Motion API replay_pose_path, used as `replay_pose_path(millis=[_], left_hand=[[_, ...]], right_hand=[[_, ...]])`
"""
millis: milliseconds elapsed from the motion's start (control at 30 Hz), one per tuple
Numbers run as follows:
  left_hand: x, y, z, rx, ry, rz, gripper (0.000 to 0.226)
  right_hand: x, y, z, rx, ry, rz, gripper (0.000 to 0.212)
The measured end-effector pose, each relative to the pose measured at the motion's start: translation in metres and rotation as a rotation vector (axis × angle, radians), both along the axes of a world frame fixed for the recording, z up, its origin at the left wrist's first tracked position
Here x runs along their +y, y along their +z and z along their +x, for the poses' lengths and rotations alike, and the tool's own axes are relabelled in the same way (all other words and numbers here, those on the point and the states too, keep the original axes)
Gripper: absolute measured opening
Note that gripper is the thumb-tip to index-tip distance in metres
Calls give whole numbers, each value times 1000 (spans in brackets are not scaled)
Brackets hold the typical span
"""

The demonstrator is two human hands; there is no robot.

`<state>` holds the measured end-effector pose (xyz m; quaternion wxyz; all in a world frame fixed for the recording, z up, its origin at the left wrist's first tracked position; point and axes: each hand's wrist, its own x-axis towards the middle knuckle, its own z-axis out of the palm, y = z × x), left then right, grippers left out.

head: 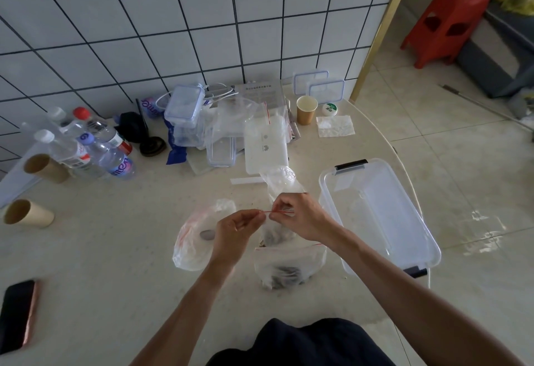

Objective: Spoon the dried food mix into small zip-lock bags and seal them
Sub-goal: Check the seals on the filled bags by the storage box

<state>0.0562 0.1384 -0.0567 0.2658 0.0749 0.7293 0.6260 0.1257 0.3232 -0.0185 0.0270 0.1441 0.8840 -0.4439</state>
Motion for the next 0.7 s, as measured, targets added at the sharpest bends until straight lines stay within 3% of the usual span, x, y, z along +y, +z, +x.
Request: replay_pose_path(millis=[167,700], left_hand=[[2,1,2,-15,-2,12,10],[5,-3,-4,58,-62,-60,4]], right_hand=[[1,2,-2,-56,39,9,31],[4,4,-9,-94,48,-52,16]])
